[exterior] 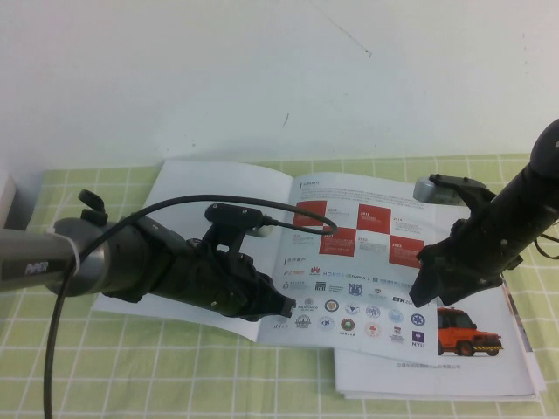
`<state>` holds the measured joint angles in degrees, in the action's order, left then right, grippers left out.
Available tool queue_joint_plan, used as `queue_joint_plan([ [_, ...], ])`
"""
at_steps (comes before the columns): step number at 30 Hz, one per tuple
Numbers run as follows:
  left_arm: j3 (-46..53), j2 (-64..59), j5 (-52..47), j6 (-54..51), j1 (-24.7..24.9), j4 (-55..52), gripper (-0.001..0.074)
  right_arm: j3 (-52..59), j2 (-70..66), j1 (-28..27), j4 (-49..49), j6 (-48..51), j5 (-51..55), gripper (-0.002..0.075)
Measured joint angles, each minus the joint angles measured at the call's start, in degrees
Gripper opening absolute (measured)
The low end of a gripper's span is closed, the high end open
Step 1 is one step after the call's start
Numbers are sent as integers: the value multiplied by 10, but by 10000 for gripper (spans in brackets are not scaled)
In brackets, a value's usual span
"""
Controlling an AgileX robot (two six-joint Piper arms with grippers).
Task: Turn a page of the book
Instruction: Open the closed book
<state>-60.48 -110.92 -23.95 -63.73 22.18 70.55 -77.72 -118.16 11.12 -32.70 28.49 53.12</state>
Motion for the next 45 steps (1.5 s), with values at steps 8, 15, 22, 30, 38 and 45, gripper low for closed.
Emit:
queue_joint_plan([
  [8,0,0,0,1,0,-5,-4,-4,-11,2,-13,4,-7,410],
  [15,0,0,0,1,0,-7,-4,-6,-15,2,-10,-7,1,393],
  [22,0,0,-1,0,0,-8,-4,-7,-16,2,-12,-21,1,335],
  [30,0,0,-1,0,0,-11,-4,-6,-23,2,-109,48,-13,318],
  [38,0,0,-1,0,0,-11,-4,-6,-30,2,-172,88,-17,316],
  [45,-1,0,-4,0,0,-11,-4,-5,-49,2,-312,179,-11,316],
])
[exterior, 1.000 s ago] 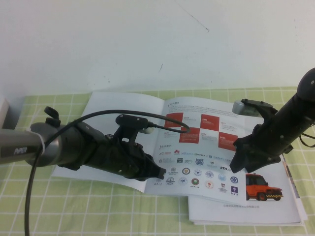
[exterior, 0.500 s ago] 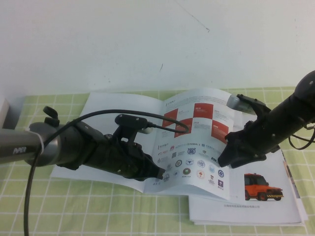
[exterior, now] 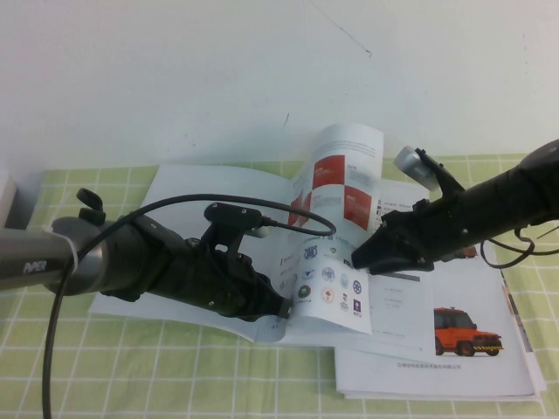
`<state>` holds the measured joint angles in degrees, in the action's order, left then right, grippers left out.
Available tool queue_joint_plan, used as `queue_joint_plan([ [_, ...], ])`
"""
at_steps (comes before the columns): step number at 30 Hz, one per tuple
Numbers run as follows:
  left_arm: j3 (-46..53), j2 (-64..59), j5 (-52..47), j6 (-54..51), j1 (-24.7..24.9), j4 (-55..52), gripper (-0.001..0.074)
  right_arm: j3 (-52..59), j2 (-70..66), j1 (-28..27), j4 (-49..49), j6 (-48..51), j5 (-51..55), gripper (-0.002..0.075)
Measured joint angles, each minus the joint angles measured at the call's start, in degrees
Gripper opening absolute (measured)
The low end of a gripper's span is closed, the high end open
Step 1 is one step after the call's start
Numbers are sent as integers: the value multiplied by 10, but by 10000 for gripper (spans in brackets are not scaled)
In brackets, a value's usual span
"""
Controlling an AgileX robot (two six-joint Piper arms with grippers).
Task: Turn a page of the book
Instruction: Open the closed book
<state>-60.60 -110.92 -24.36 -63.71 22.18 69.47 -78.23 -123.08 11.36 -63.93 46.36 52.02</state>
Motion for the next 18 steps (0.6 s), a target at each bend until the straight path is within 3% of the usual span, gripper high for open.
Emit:
queue_joint_plan([
  [11,0,0,-1,-1,0,0,-4,0,-23,0,-148,136,21,328],
  [18,0,0,-1,-2,0,0,-4,0,-41,0,-191,184,32,444],
])
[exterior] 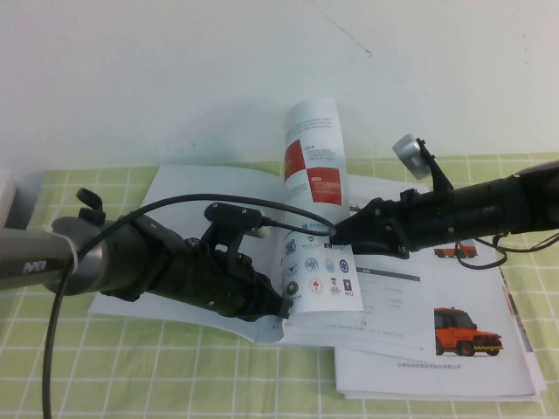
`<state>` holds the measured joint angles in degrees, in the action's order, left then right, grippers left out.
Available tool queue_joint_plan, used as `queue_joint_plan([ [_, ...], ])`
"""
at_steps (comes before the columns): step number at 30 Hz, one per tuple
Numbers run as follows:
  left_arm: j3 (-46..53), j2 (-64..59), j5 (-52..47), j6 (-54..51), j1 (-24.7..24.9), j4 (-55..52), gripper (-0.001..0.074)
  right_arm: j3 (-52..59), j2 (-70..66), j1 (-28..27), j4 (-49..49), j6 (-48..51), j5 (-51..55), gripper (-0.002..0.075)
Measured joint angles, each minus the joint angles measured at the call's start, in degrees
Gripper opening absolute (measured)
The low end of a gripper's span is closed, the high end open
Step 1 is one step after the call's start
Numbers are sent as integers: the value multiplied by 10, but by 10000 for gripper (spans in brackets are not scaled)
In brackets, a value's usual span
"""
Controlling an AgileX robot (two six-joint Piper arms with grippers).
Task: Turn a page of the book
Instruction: Open the closed book
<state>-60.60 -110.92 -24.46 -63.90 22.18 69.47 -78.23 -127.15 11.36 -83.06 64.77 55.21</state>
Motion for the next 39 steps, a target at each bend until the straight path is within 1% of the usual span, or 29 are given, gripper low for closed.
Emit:
queue_joint_plan([
  [3,0,0,0,0,0,0,-4,0,-2,0,-8,20,6,468],
  [8,0,0,0,0,0,-4,-4,0,-6,0,-26,46,13,478],
  [14,0,0,-1,0,0,-6,-4,0,-6,0,-67,72,38,479],
  [17,-1,0,-2,0,0,-9,-4,0,-6,0,-78,76,55,459],
  [19,-1,0,-2,0,0,-10,-4,0,-6,0,-82,76,66,424],
  [22,-2,0,-2,0,0,-13,-4,0,-6,0,-84,76,83,339],
  [27,-3,5,-2,0,0,-18,-4,0,-6,0,-96,78,110,162],
  [30,-3,14,-1,1,0,-28,-4,0,-6,0,-106,88,114,80],
  [32,-2,24,0,1,0,-34,-4,0,-6,0,-117,93,114,39],
  [34,-2,34,1,1,0,-42,-4,0,-6,0,-128,96,114,15],
  [39,-1,70,2,11,0,-80,-4,0,-6,0,-135,99,116,2],
])
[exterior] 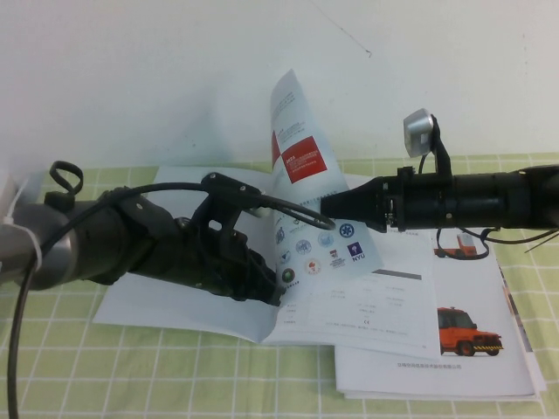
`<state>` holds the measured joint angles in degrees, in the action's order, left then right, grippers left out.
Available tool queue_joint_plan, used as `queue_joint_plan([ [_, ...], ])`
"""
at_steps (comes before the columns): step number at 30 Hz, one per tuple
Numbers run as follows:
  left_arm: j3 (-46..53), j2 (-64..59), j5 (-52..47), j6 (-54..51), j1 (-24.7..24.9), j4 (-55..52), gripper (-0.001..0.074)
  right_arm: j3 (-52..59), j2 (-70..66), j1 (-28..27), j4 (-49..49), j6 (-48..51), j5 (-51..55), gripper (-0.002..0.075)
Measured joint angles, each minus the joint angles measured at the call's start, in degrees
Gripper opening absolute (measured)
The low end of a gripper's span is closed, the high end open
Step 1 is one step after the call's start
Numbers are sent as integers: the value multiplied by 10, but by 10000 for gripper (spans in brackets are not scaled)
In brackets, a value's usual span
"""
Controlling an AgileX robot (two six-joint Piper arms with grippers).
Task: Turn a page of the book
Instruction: Open the closed book
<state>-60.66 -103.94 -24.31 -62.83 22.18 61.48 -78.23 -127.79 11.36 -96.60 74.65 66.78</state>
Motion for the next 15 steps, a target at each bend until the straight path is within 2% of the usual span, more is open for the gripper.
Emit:
queue_joint_plan([
  [8,0,74,-2,57,0,-109,-4,0,8,0,-1,3,0,-1],
  [15,0,144,-67,67,7,-156,-4,0,21,0,-1,5,0,-2],
])
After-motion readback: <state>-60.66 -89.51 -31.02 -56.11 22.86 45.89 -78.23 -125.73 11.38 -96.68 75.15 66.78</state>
